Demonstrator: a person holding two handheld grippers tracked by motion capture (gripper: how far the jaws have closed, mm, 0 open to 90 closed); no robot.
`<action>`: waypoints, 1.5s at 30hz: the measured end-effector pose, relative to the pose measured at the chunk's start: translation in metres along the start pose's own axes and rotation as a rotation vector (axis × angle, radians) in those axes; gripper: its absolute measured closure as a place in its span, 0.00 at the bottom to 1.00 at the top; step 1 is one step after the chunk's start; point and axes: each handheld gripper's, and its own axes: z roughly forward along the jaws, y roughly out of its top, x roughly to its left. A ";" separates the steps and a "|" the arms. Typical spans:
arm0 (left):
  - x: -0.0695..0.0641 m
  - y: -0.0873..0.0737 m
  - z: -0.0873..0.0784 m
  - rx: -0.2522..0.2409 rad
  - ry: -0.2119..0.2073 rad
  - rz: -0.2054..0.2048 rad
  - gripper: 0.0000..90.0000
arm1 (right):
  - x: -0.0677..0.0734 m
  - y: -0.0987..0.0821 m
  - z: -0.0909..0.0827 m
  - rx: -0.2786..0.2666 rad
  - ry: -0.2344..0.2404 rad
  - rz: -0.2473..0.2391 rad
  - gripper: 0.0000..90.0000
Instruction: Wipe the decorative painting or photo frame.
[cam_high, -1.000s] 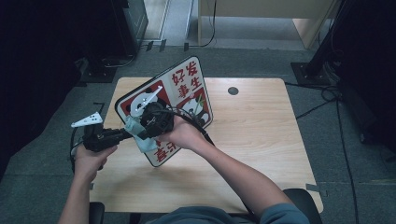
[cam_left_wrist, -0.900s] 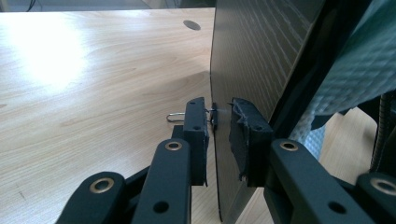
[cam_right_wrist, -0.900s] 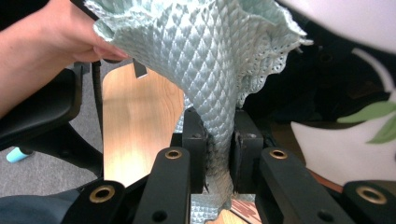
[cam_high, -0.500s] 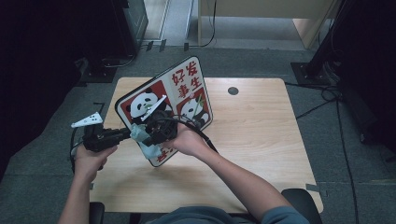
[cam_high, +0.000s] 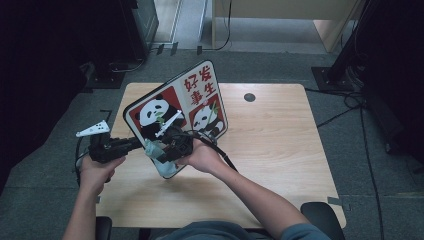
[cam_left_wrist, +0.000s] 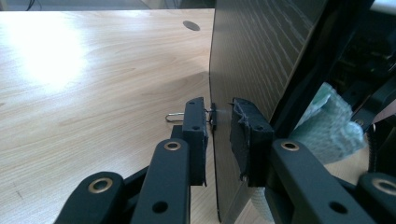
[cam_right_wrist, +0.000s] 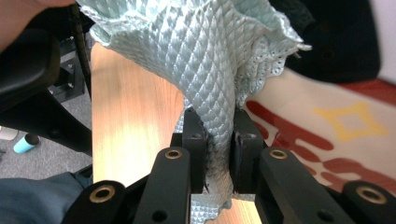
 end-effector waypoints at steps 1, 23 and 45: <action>0.000 0.000 0.000 0.002 -0.001 0.001 0.84 | 0.000 -0.002 0.001 0.000 0.001 0.000 0.88; -0.002 0.000 -0.001 -0.001 -0.011 0.018 0.85 | -0.006 -0.030 0.024 0.032 0.005 0.030 0.88; -0.002 -0.002 0.000 0.006 -0.003 0.013 0.81 | 0.002 -0.038 0.033 0.047 0.037 0.022 0.89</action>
